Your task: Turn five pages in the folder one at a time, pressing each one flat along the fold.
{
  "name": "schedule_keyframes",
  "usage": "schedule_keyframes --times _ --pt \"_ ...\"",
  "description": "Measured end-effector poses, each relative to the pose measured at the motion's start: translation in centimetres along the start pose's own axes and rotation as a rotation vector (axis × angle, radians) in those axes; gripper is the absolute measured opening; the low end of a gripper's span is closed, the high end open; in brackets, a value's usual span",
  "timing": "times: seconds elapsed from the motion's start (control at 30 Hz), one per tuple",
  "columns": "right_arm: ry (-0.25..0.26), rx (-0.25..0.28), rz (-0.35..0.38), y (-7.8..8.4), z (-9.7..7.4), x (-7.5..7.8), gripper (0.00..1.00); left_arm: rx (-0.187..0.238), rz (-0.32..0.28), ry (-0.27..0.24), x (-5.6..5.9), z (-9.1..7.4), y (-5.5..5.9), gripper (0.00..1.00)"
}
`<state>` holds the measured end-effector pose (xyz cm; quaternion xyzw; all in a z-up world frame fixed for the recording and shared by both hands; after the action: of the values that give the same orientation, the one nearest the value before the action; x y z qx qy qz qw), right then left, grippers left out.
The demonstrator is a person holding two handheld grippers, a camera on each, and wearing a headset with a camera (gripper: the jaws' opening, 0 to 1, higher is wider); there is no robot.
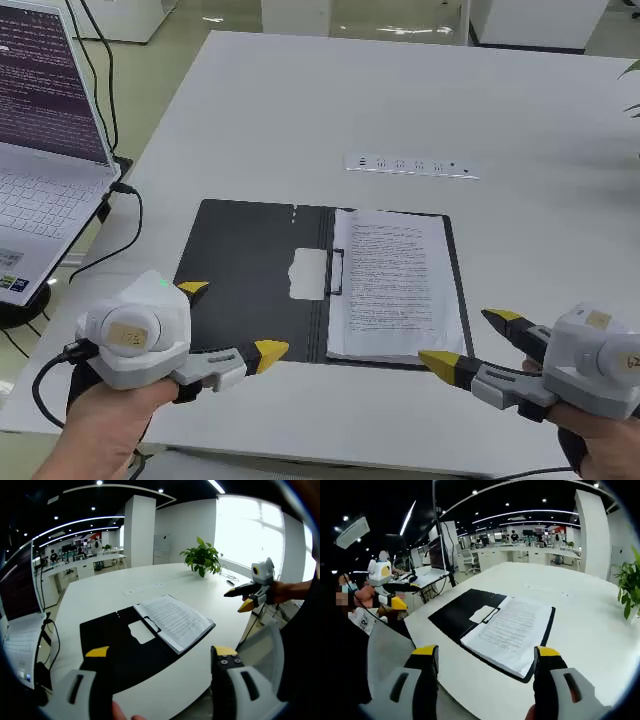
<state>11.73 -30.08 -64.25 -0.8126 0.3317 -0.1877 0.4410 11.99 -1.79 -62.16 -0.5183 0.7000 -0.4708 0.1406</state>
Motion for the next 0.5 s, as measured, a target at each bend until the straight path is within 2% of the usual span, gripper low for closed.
schedule_keyframes --times 0.5 --pt "-0.02 -0.001 0.004 -0.05 -0.23 -0.51 0.78 -0.008 0.002 -0.004 0.71 -0.38 0.16 0.8"
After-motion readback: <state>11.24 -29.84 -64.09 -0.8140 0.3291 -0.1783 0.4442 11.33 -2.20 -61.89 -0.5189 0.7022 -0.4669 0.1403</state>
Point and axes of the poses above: the centre of the closed fingertips' face, and the gripper's own axes: z roughly forward along the fingers, x roughly to its right, y roughly out of its underside, the point moved 2 cm from there along -z, roughly backward along the fingers, and after that the axes turned 12 degrees about -z, right-handed, at the moved point
